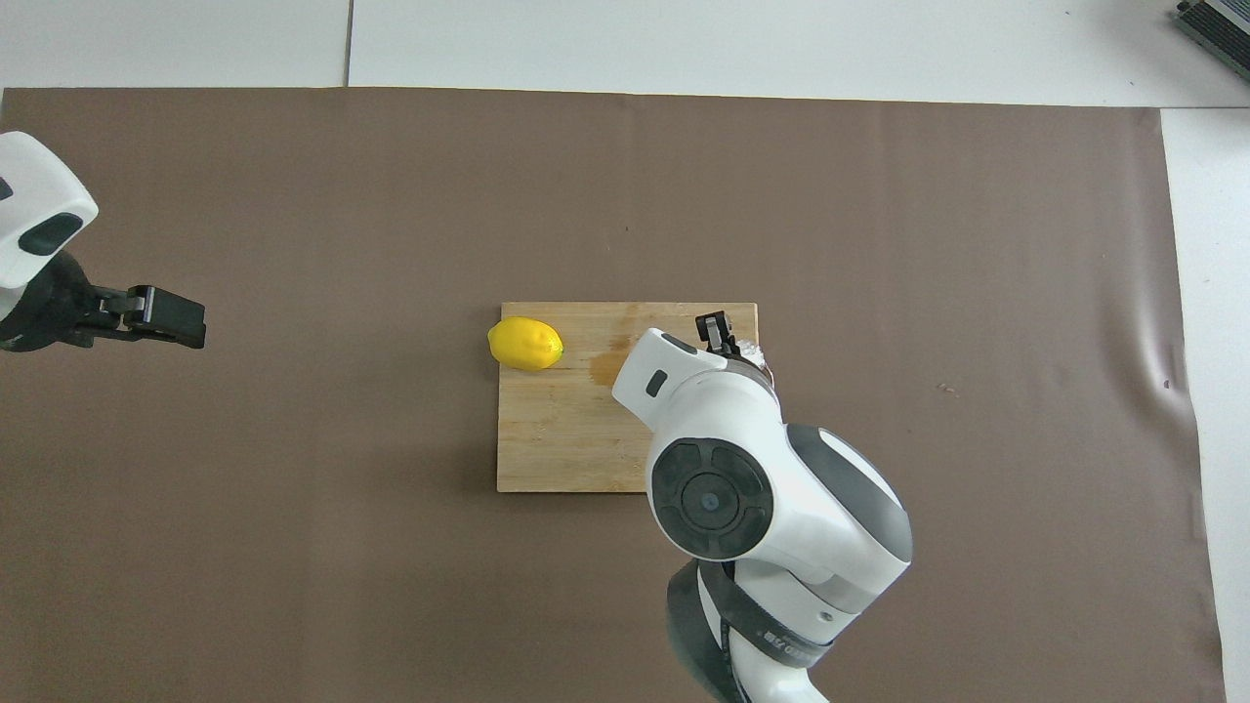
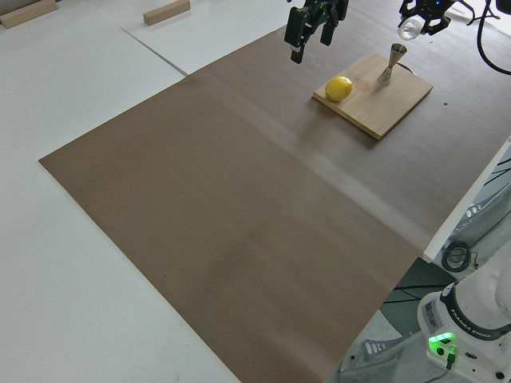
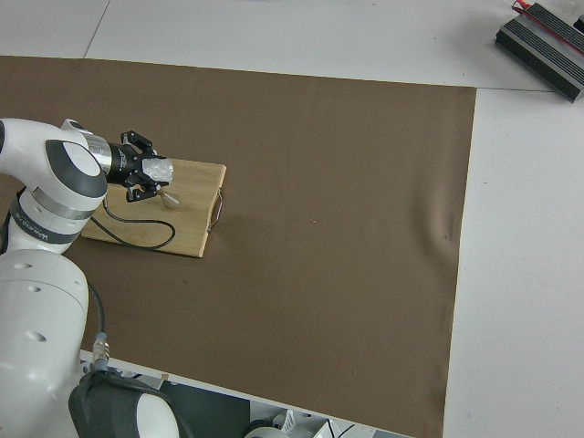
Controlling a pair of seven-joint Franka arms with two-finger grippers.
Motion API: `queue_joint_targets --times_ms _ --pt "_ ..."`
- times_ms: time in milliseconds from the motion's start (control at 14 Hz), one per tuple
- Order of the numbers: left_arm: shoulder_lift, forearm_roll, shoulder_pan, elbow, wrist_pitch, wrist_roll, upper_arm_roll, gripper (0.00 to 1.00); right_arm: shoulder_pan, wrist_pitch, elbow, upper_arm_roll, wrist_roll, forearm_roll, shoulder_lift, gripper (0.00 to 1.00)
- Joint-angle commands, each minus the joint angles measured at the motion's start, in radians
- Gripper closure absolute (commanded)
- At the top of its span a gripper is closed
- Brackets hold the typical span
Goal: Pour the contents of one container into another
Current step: 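Tilt the white cup with the right gripper above the metal cup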
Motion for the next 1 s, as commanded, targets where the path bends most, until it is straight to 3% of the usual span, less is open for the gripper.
queue_joint_targets --times_ms 0,716,931 --pt "-0.012 0.018 0.009 -0.001 -0.021 -0.007 -0.005 0.0 -0.016 -0.002 -0.007 0.009 0.01 0.024 -0.023 1.0" --pt "-0.018 0.009 -0.004 0.001 -0.007 -0.012 -0.006 0.0 -0.064 0.003 -0.007 0.003 0.008 0.18 -0.045 1.0" --pt "-0.018 0.009 -0.002 0.001 -0.007 -0.009 -0.006 0.0 -0.096 0.003 -0.008 0.001 -0.024 0.281 -0.046 1.0"
